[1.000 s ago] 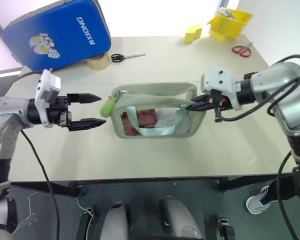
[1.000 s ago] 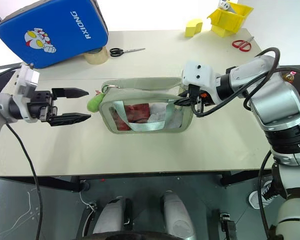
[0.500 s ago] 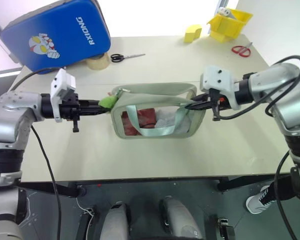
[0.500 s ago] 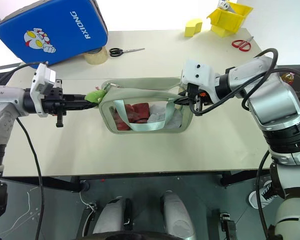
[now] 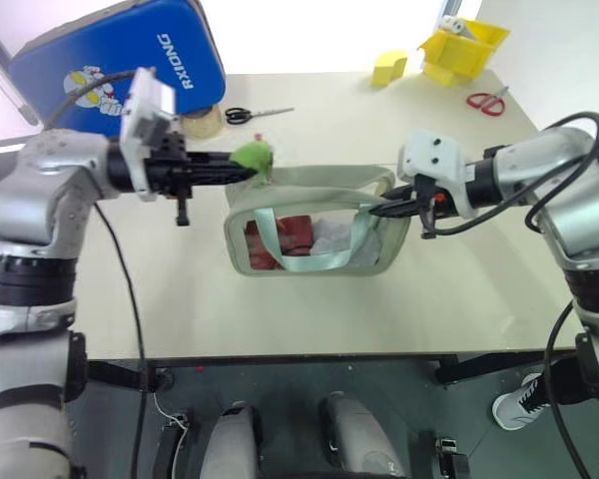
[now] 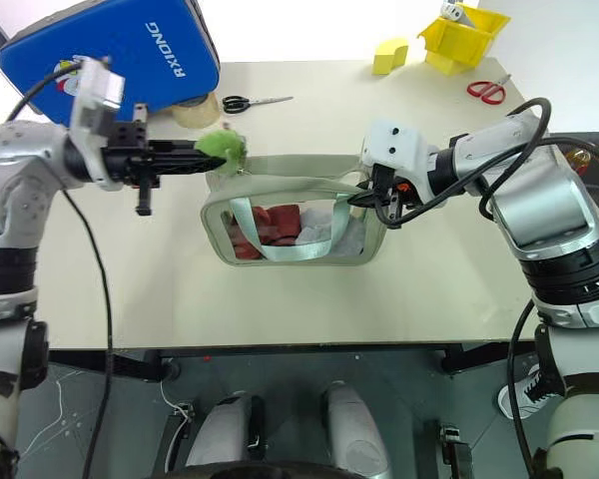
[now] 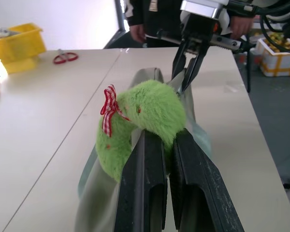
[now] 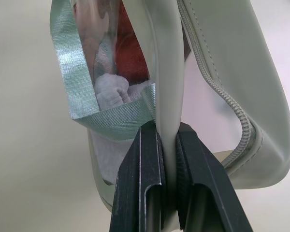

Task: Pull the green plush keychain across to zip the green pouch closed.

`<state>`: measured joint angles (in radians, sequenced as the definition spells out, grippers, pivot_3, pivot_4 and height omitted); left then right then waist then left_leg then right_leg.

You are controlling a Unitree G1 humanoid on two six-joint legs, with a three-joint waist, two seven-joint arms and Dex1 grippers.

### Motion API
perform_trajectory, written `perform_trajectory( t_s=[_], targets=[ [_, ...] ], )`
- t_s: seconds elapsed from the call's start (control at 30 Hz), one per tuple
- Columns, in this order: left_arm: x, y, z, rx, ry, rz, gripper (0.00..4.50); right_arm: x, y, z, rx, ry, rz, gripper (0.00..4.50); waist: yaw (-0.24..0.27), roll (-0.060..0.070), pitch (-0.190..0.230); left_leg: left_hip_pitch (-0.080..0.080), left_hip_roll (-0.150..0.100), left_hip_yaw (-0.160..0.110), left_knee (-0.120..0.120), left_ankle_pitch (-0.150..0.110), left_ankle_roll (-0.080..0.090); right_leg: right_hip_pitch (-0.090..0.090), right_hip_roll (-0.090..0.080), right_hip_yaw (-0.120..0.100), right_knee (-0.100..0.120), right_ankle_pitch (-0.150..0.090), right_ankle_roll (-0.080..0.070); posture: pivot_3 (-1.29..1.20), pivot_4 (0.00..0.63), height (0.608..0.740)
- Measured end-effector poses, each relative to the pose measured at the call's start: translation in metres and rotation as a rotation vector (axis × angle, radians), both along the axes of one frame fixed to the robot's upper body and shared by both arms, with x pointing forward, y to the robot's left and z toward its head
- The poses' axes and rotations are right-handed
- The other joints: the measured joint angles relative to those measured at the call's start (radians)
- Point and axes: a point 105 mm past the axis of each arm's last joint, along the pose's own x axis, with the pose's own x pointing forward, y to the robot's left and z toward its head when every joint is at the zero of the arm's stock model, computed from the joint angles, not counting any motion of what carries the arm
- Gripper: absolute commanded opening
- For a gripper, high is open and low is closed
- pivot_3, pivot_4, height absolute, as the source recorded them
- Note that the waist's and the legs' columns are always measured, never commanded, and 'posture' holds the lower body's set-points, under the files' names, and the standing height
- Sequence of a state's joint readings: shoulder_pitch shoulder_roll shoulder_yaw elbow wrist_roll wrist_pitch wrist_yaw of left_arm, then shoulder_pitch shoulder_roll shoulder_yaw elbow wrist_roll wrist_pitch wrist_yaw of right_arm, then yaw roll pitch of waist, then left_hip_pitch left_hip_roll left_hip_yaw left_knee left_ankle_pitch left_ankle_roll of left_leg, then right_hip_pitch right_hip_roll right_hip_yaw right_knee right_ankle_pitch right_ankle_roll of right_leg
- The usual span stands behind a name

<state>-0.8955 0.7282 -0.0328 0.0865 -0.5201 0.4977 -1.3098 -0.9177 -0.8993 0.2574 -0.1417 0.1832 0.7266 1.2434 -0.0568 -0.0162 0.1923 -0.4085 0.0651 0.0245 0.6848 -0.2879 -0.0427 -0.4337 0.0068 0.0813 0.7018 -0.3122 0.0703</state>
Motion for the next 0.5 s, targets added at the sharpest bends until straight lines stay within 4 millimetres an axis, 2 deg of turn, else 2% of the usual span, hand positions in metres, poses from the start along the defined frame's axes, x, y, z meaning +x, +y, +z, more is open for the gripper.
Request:
perform_trajectory(
  t_s=[0.07, 0.2, 0.23, 0.3, 0.4, 0.5],
  targets=[
    [0.005, -0.007, -0.011, 0.050, 0.019, -0.005, 0.97, 0.000, 0.001, -0.001, 0.002, 0.000, 0.002, 0.00, -0.004, 0.000, 0.000, 0.000, 0.000, 0.000, 0.000, 0.000, 0.000, 0.000, 0.000, 0.000, 0.000, 0.000, 0.000, 0.00, 0.150, 0.737],
    [0.008, -0.010, -0.021, 0.099, 0.047, -0.017, 2.94, 0.001, 0.001, -0.001, 0.004, 0.001, -0.001, 0.00, -0.009, 0.000, 0.000, 0.000, 0.000, 0.000, 0.000, 0.000, 0.000, 0.000, 0.000, 0.000, 0.000, 0.000, 0.000, 0.00, 0.150, 0.737],
    [0.008, -0.010, -0.021, 0.103, 0.045, -0.018, 3.58, 0.001, 0.001, -0.001, 0.004, 0.000, -0.004, 0.00, -0.009, 0.000, 0.000, 0.000, 0.000, -0.001, 0.000, 0.000, 0.000, 0.000, 0.000, 0.000, 0.000, 0.000, 0.000, 0.00, 0.150, 0.737],
    [0.010, -0.010, -0.017, 0.109, 0.031, -0.011, 4.48, 0.001, 0.001, -0.001, 0.006, 0.001, -0.008, 0.00, -0.009, 0.000, 0.000, 0.000, 0.000, -0.001, 0.000, 0.000, 0.000, 0.000, 0.000, 0.000, 0.000, 0.000, 0.000, 0.00, 0.150, 0.737],
    [0.012, -0.002, -0.014, 0.141, -0.012, 0.020, 4.48, 0.000, 0.003, -0.001, 0.005, 0.000, -0.006, 0.00, -0.012, 0.000, 0.000, 0.000, 0.000, -0.001, 0.000, 0.000, 0.000, 0.000, 0.000, 0.000, 0.000, 0.000, 0.000, 0.00, 0.150, 0.737],
    [0.013, 0.016, -0.004, 0.162, -0.059, 0.078, 4.48, 0.000, 0.003, -0.002, 0.011, 0.005, -0.009, 0.00, -0.013, 0.000, 0.000, 0.000, 0.000, -0.001, 0.000, 0.000, 0.000, 0.000, 0.000, 0.000, 0.000, 0.000, 0.000, 0.00, 0.150, 0.737]
  ],
)
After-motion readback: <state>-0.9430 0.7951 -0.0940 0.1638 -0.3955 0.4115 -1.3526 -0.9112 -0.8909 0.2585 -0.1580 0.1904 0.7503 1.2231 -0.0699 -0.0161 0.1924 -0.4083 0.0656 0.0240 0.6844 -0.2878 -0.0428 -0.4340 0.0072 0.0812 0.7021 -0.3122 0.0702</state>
